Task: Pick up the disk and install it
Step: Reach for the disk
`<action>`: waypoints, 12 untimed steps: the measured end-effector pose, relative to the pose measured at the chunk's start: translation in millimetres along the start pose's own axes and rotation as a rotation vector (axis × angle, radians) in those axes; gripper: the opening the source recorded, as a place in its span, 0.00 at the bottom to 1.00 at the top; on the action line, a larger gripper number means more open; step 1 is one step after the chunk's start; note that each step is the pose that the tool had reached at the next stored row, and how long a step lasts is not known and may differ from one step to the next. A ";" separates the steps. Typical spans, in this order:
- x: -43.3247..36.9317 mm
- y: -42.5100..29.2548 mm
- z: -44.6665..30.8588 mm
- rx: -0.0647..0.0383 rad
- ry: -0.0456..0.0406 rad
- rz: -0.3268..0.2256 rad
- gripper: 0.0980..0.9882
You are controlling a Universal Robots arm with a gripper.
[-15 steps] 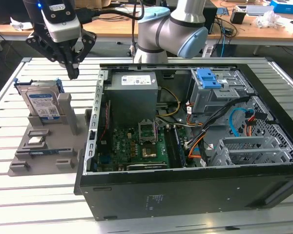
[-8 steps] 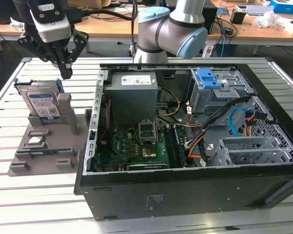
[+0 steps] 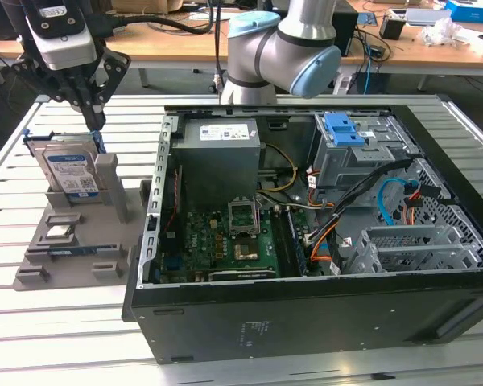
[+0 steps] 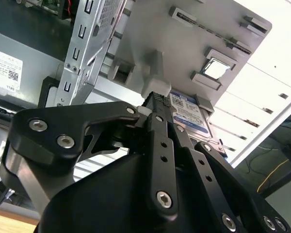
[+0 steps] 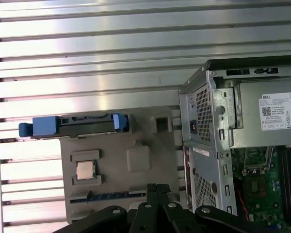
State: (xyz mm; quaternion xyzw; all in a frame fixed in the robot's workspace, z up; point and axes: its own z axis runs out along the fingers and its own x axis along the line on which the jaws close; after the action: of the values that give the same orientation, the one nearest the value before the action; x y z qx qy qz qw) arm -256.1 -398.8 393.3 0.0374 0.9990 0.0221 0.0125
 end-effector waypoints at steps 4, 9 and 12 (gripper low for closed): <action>7.8 -0.6 -0.2 0.000 0.0000 0.000 0.01; 15.6 -1.2 -0.4 0.000 0.0000 0.000 0.01; 20.7 -1.5 -0.5 0.000 0.0000 0.000 0.01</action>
State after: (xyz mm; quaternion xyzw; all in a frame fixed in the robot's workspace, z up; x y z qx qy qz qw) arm -276.9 -398.8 393.2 0.0374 0.9990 0.0221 0.0125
